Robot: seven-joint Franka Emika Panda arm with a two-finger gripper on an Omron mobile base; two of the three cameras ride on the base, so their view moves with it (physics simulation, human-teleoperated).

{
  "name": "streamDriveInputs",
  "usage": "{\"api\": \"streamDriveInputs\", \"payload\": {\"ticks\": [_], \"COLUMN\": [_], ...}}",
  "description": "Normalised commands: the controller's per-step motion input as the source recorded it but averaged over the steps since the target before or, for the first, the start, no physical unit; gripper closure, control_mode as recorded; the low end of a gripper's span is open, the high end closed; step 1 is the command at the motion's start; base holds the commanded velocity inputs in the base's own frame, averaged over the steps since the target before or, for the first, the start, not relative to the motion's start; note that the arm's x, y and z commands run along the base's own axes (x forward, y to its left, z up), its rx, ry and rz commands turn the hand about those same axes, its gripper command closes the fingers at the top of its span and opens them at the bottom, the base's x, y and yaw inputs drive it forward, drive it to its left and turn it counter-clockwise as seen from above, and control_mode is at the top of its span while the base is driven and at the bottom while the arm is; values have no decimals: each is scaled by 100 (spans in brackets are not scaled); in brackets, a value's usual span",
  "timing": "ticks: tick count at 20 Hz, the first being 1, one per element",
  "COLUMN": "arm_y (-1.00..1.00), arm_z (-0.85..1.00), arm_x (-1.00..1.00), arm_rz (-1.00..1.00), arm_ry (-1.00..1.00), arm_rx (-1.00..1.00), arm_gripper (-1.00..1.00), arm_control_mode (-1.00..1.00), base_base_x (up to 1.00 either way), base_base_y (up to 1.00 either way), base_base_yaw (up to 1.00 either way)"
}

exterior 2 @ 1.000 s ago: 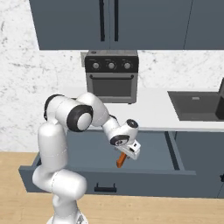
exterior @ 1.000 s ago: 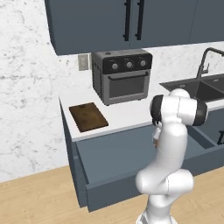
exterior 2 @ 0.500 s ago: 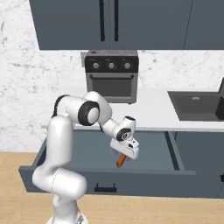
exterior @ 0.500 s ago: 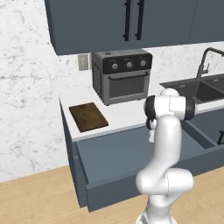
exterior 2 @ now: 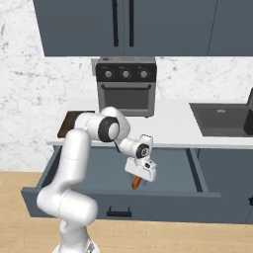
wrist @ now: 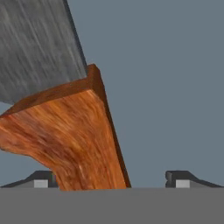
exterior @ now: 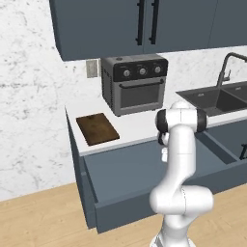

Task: Pick up the knife from the drawer and place it on the cutting board. Then place the meat from the plate to the cutting board.

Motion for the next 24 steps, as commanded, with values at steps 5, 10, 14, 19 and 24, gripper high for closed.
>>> {"api": "streamDriveInputs", "payload": {"ticks": [5, 10, 14, 19, 24], "arm_y": [0, 0, 0, 0, 0], "arm_z": [-8, 0, 29, 98, 100], "arm_x": [-55, -97, -94, -57, 2], "arm_rz": [0, 0, 0, -4, -12], "arm_ry": [-1, -17, -29, -30, -7], "arm_rx": [0, 0, 0, 3, 5], "arm_gripper": [100, 100, 100, 100, 100], "arm_control_mode": [-100, -100, -100, -100, -100], "base_base_x": [0, 0, 0, 0, 0], "base_base_y": [0, 0, 0, 0, 0], "base_base_yaw": [0, 0, 0, 0, 0]}}
